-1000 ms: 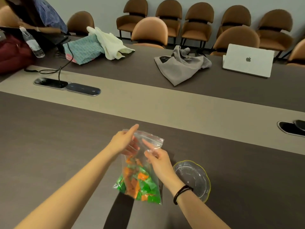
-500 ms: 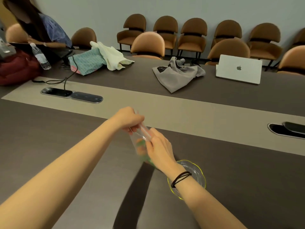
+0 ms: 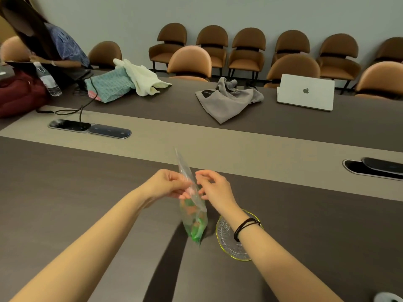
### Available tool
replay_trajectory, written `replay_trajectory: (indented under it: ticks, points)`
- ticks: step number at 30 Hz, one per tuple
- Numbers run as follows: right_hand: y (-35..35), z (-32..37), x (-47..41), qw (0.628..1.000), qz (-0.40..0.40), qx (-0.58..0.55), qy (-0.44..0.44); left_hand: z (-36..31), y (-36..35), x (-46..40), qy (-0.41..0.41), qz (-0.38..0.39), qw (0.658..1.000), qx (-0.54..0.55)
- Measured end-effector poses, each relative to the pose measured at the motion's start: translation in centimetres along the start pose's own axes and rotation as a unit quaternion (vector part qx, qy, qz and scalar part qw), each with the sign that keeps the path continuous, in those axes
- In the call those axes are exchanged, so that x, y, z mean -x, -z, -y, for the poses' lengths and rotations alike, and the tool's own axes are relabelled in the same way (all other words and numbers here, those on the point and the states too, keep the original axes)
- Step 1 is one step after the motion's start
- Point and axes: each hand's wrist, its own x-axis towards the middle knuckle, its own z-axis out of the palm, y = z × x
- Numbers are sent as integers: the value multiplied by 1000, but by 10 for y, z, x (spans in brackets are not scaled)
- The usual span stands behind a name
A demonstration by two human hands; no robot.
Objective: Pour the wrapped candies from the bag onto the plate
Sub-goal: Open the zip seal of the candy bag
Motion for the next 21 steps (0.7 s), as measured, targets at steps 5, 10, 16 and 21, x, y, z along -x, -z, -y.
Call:
replay_trajectory:
  ticks: [5,10,16,21]
  points:
    - [-4,2,-7,997,9,80,4,5,-4,-2,-14,-69,996,57]
    - [-4,6,-6,997,4,79,-6,5,-10,-1,-21,-63,996,55]
    - [0,10,-4,999,5,36,-20,7,-12,-3,-9,-70,996,46]
    - [3,13,-5,999,3,19,-47,8,-20,-5,-6,-66,997,37]
